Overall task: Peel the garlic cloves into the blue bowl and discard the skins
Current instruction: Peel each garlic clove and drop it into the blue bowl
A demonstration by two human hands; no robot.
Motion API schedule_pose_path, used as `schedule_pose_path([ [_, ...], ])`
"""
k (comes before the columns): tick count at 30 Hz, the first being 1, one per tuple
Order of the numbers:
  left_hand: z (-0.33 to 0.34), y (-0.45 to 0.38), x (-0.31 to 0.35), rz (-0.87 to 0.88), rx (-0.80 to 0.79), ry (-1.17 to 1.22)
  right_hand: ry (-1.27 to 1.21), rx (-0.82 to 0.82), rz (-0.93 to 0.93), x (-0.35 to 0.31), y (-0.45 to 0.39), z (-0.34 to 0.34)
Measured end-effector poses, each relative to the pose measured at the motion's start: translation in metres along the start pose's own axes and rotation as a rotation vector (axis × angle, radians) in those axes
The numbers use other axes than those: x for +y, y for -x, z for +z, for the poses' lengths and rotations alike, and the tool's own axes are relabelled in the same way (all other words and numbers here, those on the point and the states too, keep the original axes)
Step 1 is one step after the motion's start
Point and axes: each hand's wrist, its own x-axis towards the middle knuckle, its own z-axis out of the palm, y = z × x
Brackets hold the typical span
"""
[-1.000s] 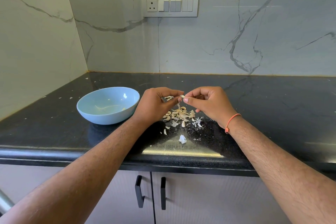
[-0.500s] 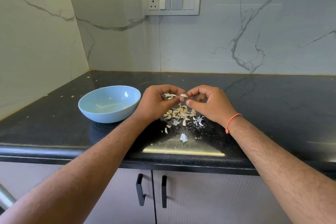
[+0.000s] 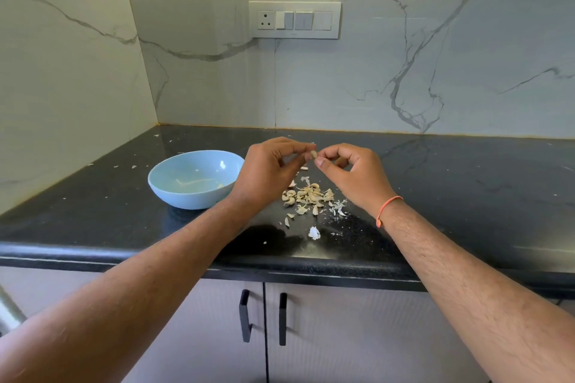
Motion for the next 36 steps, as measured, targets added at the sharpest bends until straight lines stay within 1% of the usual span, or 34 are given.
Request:
schedule_pose_path([
  [2,-0.018,-0.005,0.007,-0.015,0.016,-0.032,0.012,0.012,0.0,-0.013,-0.006,0.009],
  [6,-0.064,-0.005,0.007,-0.157,-0.004,-0.086,0.075,-0.03,-0.004,-0.041,-0.019,0.036],
  [12,-0.127,0.01,-0.009,-0.273,-0.093,-0.352,0.167,-0.169,-0.008,-0.081,-0.028,0.088],
  [16,-0.155,0.021,-0.022,-0.363,-0.133,-0.452,0.172,-0.22,0.025,-0.095,-0.03,0.113],
  [19,-0.162,0.026,-0.024,-0.412,-0.163,-0.512,0.151,-0.224,0.045,-0.097,-0.031,0.115],
  [22,-0.157,0.03,-0.011,-0.374,-0.173,-0.586,0.175,-0.214,0.04,-0.092,-0.027,0.1],
  [24,-0.146,0.037,0.007,-0.271,-0.203,-0.686,0.214,-0.215,0.035,-0.083,-0.021,0.083],
  [26,-0.131,0.052,0.03,-0.143,-0.242,-0.713,0.255,-0.214,0.045,-0.071,-0.014,0.062],
  [28,-0.116,0.071,0.049,-0.09,-0.32,-0.656,0.301,-0.213,0.066,-0.057,-0.005,0.039],
  [29,-0.108,0.081,0.056,-0.1,-0.383,-0.639,0.32,-0.211,0.08,-0.049,0.0,0.028],
  [33,-0.076,0.102,0.06,-0.283,-0.713,-0.642,0.38,-0.195,0.111,-0.023,0.02,-0.006],
  [34,-0.068,0.101,0.057,-0.325,-0.766,-0.633,0.393,-0.185,0.113,-0.018,0.026,-0.012],
  [36,-0.051,0.094,0.052,-0.357,-0.802,-0.641,0.398,-0.166,0.115,-0.01,0.035,-0.018],
])
